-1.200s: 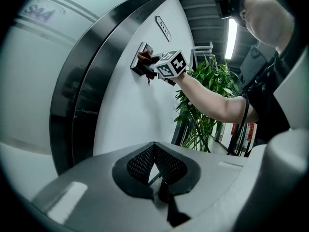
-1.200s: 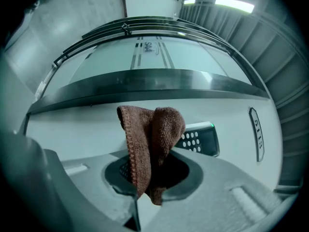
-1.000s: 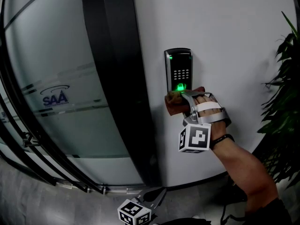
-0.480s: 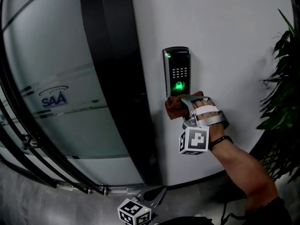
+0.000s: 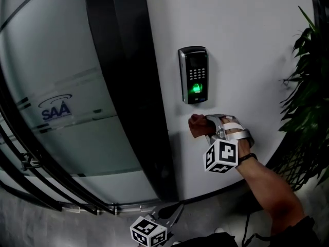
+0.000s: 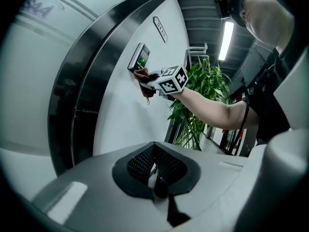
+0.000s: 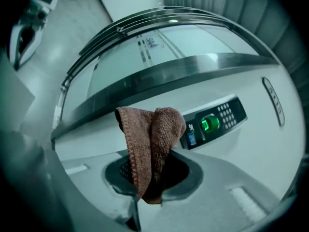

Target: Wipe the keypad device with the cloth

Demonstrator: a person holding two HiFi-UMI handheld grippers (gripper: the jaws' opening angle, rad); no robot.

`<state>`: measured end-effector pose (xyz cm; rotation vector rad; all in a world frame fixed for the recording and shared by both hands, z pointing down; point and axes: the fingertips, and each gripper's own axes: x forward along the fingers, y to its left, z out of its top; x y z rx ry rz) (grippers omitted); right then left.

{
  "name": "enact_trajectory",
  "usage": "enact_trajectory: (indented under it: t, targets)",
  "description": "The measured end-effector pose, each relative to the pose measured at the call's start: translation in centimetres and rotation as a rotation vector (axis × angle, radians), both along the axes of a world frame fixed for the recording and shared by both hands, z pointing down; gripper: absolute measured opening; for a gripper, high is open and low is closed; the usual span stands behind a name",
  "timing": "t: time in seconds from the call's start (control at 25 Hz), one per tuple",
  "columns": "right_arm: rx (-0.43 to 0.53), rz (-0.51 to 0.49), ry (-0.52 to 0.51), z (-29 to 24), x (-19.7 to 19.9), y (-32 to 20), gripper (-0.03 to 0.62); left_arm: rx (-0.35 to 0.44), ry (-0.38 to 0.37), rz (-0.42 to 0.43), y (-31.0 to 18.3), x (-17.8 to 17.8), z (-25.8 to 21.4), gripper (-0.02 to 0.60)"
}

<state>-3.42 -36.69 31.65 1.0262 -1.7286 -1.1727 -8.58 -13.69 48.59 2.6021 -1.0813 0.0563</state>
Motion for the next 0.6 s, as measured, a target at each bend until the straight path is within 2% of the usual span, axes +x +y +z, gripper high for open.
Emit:
enact_trajectory:
  t: [0.12, 0.24, 0.32, 0.4, 0.6]
  targets:
    - [-0.241, -0.05, -0.262, 3.2, 1.0, 2.9, 0.055, -0.019, 0.011, 0.04, 0.5, 0.0, 0.4, 0.017]
    - [-0.546, -0.113, -0.634, 6.3, 2.3, 6.7, 0.055, -0.025, 0.01, 0.069, 0.6, 0.0, 0.9, 0.017]
    - [-0.693, -0.14, -0.834, 7.7, 3.6, 9.2, 0.055, -0.021, 0.011, 0.076, 0.5, 0.1, 0.9, 0.017]
    - [-0.728, -0.144, -0.892, 8.8, 5.0, 11.7, 0.055, -0.015, 0.016, 0.072, 0.5, 0.5, 0.7, 0.017]
    - [-0.757, -0.155, -0.92, 12.2, 8.8, 17.2, 0.055, -0.005, 0.022, 0.039, 1.5, 2.8, 0.1, 0.017]
